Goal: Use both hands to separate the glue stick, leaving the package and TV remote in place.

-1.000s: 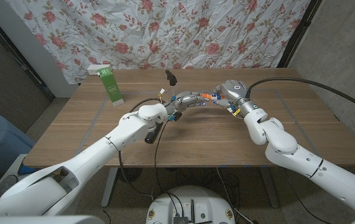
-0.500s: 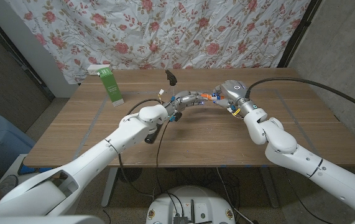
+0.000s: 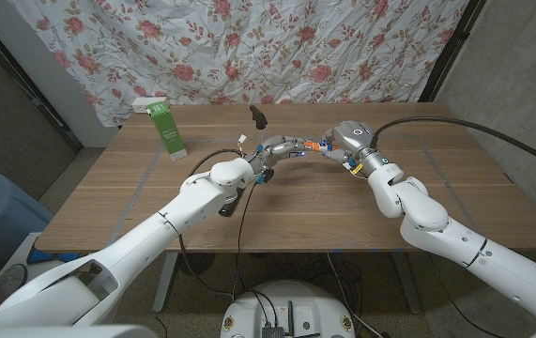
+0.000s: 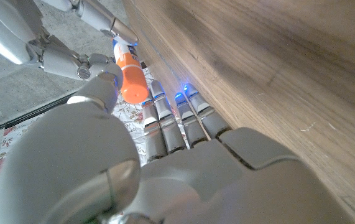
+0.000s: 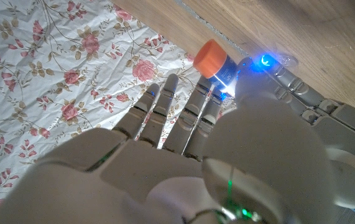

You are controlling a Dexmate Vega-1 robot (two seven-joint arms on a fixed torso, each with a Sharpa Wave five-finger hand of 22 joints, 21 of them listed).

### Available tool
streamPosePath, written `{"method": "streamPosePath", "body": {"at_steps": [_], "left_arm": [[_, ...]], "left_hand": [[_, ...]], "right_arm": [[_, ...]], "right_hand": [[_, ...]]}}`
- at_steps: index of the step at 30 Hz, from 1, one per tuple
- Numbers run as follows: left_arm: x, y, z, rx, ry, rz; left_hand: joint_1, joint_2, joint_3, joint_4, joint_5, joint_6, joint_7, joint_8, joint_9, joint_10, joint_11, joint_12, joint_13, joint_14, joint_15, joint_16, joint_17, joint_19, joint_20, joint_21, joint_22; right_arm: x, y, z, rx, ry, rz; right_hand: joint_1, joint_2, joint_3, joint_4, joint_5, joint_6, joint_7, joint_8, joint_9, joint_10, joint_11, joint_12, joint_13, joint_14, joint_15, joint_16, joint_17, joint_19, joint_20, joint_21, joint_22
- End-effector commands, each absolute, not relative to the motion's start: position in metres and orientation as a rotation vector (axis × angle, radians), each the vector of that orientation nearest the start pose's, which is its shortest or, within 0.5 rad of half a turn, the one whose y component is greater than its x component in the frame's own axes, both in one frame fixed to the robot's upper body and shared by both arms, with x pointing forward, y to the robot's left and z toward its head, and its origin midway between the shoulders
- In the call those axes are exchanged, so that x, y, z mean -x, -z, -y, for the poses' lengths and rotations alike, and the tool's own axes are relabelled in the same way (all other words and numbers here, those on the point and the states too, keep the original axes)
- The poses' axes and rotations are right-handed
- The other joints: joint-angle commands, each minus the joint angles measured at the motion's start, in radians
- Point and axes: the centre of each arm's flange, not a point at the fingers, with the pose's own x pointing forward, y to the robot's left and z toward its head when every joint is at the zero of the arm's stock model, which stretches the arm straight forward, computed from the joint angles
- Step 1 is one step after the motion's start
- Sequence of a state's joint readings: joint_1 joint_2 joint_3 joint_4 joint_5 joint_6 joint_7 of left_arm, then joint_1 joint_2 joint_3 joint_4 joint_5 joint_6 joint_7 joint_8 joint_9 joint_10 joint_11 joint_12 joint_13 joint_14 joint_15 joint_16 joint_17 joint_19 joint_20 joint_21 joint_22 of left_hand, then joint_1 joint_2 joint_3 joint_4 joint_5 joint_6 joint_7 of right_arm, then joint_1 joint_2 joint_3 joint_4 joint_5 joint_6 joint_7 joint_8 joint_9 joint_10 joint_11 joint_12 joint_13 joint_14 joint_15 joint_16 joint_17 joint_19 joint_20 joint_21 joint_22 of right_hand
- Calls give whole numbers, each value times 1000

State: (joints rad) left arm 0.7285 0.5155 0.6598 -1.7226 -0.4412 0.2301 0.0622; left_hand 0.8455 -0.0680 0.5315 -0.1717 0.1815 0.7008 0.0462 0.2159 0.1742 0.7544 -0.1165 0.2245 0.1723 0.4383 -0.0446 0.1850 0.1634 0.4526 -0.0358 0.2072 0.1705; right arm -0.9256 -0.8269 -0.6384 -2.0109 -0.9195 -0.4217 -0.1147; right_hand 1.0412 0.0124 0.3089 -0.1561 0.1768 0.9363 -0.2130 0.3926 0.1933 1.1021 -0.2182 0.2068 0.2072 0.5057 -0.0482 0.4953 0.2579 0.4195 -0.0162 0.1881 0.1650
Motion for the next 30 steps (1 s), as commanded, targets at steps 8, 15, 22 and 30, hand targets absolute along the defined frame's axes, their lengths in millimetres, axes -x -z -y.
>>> {"method": "streamPosePath", "body": {"at_steps": [8,15,22,30], "left_arm": [[-603,0,-94,-344,447,435],[-602,0,-95,-342,435,433],[-603,0,-95,-343,425,433],[-604,0,-94,-348,414,433]], "left_hand": [[25,9,-12,-1,4,51,-5,4,6,53,-17,2,2,26,-29,4,1,18,-4,4,6],[30,13,-17,-1,4,77,-6,7,6,68,-23,-1,2,29,-33,3,2,17,-9,2,6],[37,21,-22,0,3,111,-12,9,7,97,-30,-2,2,37,-37,5,1,21,-13,1,6],[46,32,-25,0,3,143,-23,11,7,126,-42,-3,3,48,-40,6,1,28,-16,2,6]], "right_arm": [[-541,-4,188,1627,273,765],[-543,-4,187,1626,271,765],[-544,-5,187,1625,267,763],[-545,-5,186,1628,262,761]], "right_hand": [[7,21,-2,2,6,20,-12,7,3,11,-1,7,5,7,-135,-3,4,-6,-3,2,4],[6,21,-3,2,6,22,-13,6,3,10,-1,6,5,7,-135,-5,4,-6,-3,2,4],[6,22,-3,2,7,22,-12,5,3,10,-1,6,5,7,-135,-6,4,-6,-3,2,4],[5,22,-4,2,6,23,-13,3,3,11,-1,6,5,7,-135,-6,4,-6,-3,2,4]]}}
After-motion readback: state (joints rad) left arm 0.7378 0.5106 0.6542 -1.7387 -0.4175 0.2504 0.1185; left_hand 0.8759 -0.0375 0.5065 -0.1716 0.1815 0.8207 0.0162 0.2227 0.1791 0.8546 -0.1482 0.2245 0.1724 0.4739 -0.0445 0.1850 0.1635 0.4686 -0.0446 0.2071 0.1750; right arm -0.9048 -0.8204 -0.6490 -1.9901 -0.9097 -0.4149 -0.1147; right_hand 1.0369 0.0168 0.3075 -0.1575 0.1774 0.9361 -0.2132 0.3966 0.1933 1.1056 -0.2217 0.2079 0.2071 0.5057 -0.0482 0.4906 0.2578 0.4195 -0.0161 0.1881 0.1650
